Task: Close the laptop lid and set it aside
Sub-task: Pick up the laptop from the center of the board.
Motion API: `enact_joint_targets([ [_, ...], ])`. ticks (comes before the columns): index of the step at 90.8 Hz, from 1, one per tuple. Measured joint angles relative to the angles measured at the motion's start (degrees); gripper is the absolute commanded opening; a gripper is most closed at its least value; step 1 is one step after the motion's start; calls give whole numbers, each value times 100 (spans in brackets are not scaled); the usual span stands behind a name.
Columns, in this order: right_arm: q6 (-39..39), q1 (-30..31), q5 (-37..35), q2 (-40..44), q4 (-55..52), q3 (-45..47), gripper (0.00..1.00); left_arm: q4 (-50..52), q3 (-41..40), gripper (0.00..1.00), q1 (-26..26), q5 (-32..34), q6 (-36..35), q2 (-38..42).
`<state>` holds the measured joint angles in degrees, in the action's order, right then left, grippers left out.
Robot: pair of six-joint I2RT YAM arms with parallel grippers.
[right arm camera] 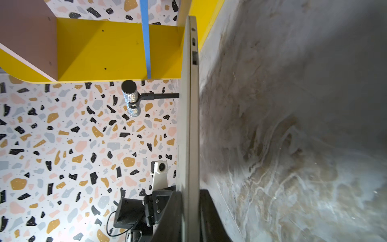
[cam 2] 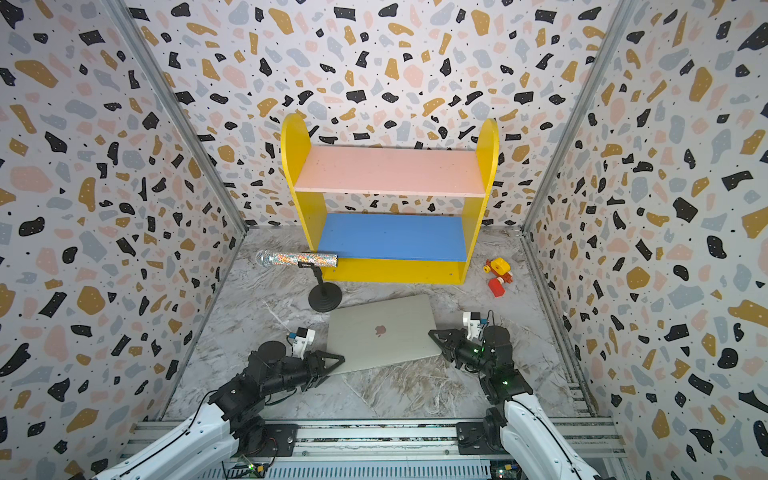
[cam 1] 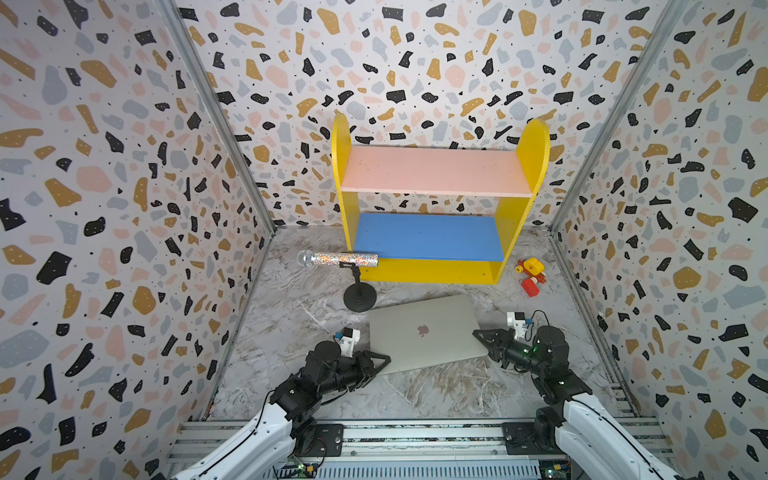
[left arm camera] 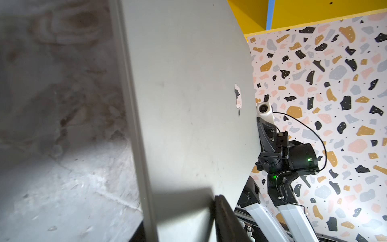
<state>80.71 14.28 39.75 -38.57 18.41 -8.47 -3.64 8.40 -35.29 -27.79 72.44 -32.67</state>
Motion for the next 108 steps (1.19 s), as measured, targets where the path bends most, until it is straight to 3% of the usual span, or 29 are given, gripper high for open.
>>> enact_joint_targets([
  [58, 1335, -4, -363, -4, 1132, -31, 0, -750, 555, 9, 0, 326, 450, 444],
  [79, 1554, -2, -437, 0, 1506, -243, 0, -813, 922, 1, 0, 339, 474, 428],
  [108, 1572, -2, -507, 2, 1585, -774, 0, -815, 1475, 0, 0, 411, 437, 245],
])
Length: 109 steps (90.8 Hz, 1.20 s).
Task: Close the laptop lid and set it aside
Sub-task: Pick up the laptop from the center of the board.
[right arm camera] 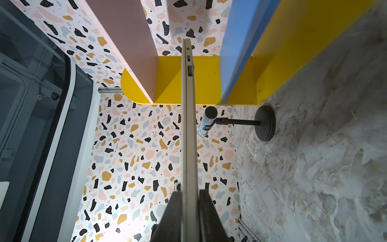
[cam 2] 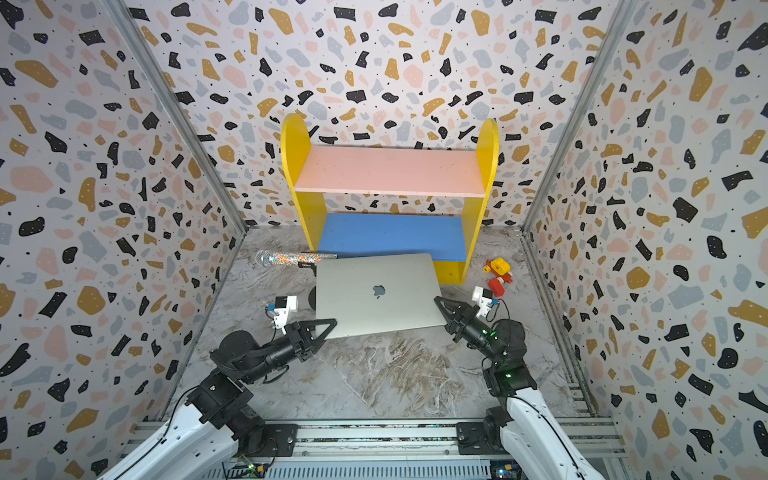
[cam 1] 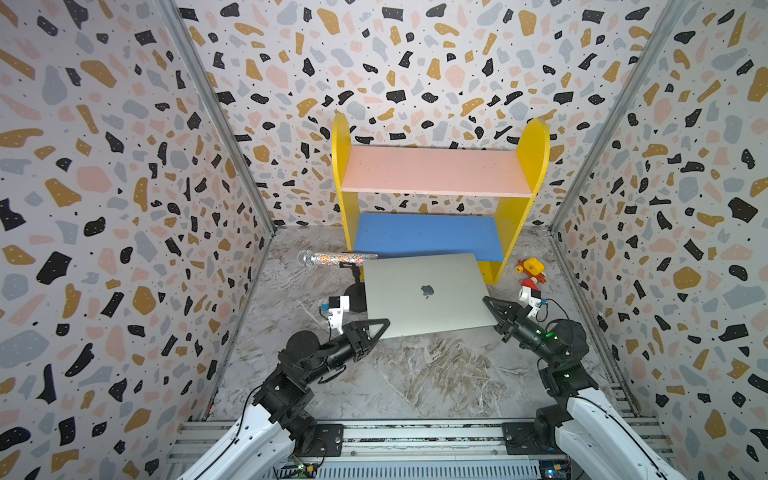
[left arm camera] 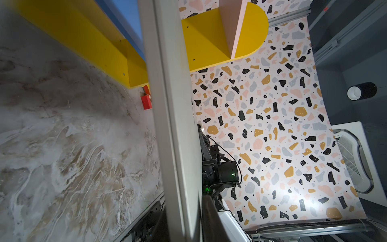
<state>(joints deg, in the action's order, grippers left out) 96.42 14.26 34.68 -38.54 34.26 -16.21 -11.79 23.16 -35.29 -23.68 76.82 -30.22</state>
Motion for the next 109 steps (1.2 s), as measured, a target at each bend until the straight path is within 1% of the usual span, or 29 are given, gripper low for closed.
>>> enact_joint_targets([
  [25, -55, -9, -192, -63, -26, -459, 0, 11, 627, 0, 0, 22, -162, -435],
  [58, -243, -46, -313, -426, -87, -1150, 0, 52, 1270, 0, 46, 33, -444, -863],
  [79, -369, -85, -372, -789, -155, -1596, 0, 133, 1746, 0, 162, -2, -586, -1257],
  [109, -581, -138, -455, -1338, -540, -2409, 0, 120, 2334, 0, 428, -175, -588, -1832],
])
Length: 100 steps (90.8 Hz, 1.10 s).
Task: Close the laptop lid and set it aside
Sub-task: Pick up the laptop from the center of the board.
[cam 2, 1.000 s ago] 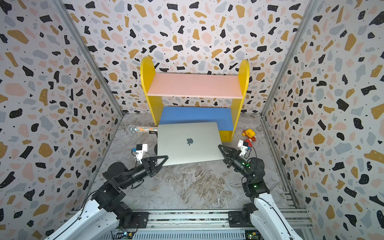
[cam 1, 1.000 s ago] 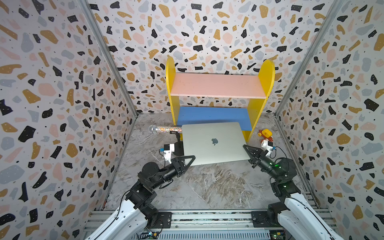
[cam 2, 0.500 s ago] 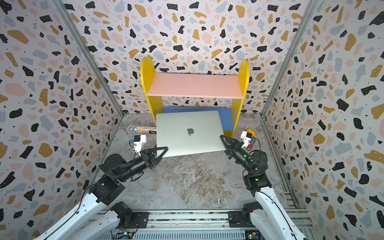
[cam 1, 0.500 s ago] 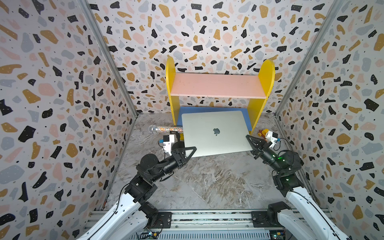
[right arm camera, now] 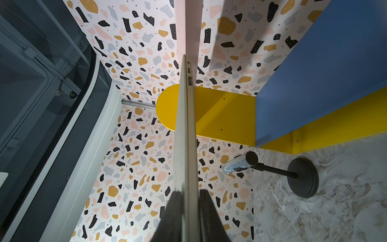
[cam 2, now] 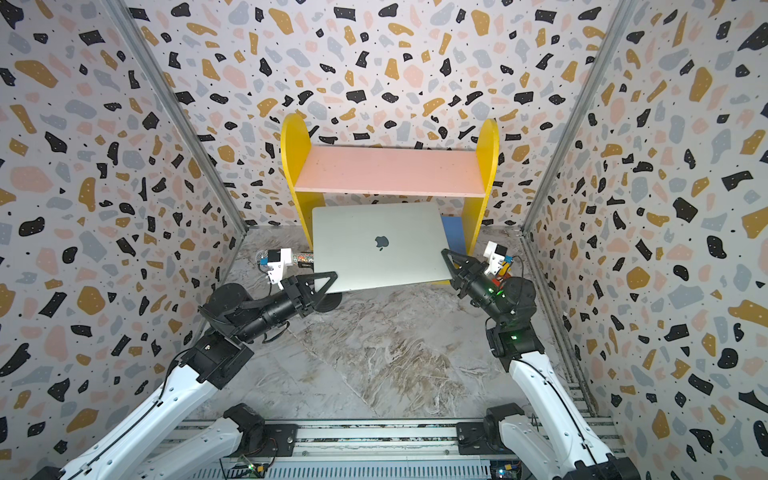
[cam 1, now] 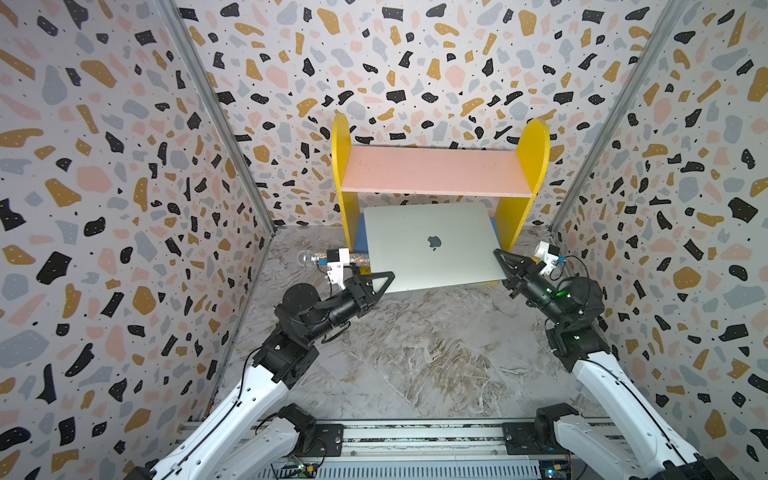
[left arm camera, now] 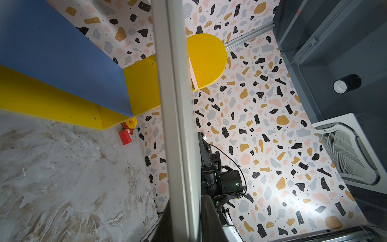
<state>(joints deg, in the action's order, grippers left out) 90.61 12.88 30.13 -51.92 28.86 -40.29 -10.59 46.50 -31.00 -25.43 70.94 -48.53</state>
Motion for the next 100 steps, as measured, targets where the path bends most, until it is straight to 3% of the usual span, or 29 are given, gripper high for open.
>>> enact_joint_targets([
  [100, -72, -101, -146, -955, -114, -1152, 0, -192, 1176, 0, 553, -466, 66, -1167],
])
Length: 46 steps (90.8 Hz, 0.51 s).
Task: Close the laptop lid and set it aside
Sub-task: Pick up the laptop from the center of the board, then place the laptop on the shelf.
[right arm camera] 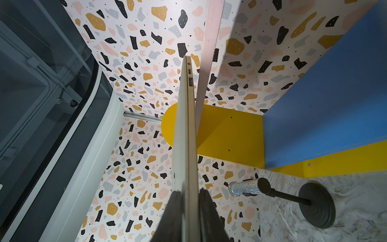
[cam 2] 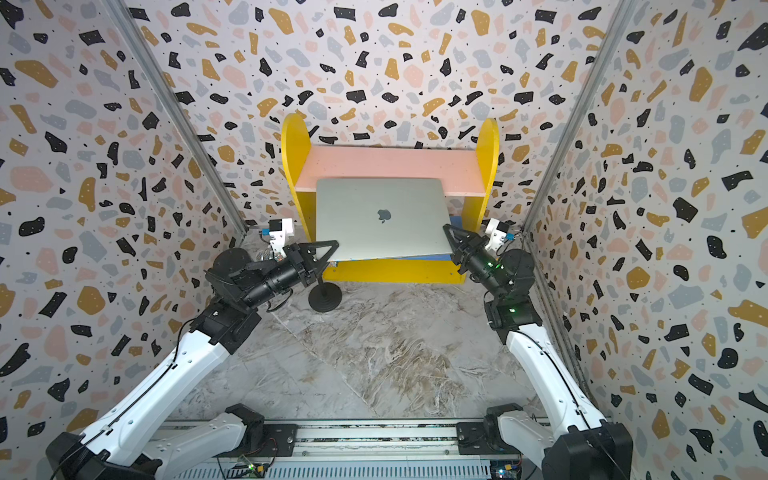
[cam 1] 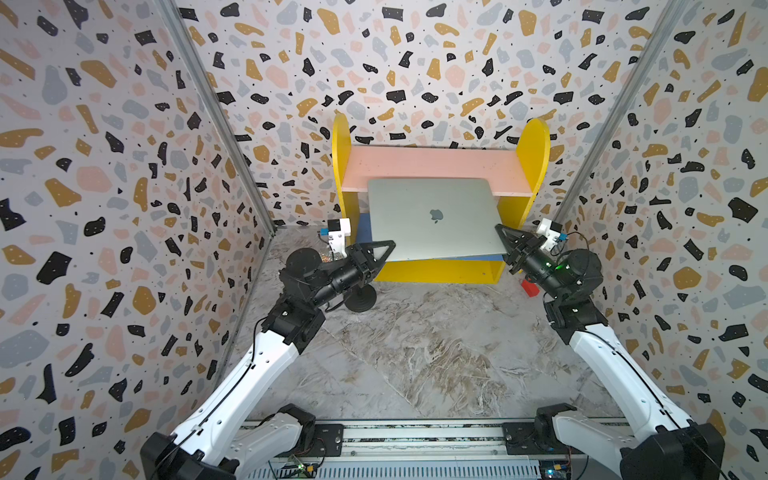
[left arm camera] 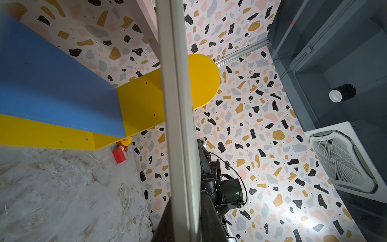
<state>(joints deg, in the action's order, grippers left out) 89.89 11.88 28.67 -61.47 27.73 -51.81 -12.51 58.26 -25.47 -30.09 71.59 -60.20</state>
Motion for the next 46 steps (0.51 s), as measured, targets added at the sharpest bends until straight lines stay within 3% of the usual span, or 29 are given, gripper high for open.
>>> enact_joint_targets([
  [46, -170, -24, -66, -522, -177, -675, 0, -341, 426, 0, 299, -258, 170, -610],
])
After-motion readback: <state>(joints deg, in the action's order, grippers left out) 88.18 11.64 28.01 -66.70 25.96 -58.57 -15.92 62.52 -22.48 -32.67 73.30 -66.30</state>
